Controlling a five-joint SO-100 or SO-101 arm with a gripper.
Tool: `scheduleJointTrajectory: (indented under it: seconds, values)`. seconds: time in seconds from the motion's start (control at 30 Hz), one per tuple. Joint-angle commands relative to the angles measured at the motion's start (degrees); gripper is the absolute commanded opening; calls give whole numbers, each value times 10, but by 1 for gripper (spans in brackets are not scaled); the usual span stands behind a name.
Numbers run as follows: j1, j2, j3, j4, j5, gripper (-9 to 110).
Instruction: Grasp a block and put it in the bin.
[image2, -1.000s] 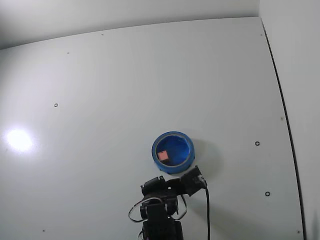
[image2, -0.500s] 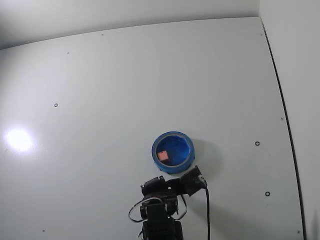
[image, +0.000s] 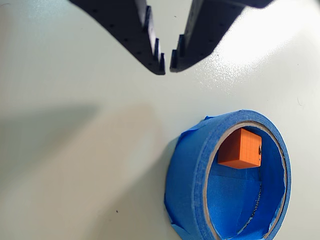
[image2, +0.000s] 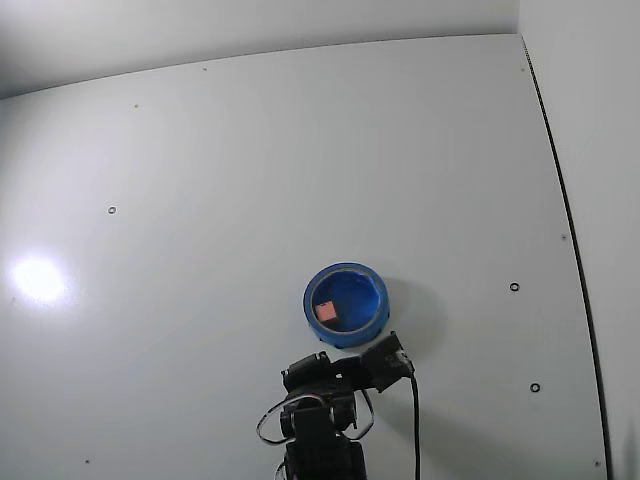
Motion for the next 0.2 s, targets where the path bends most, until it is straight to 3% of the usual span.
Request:
scheduleJointTrajectory:
  seconds: [0.0,0.17]
  values:
    - [0,5,-10,0,4,0]
    - [0,5,-10,0,4,0]
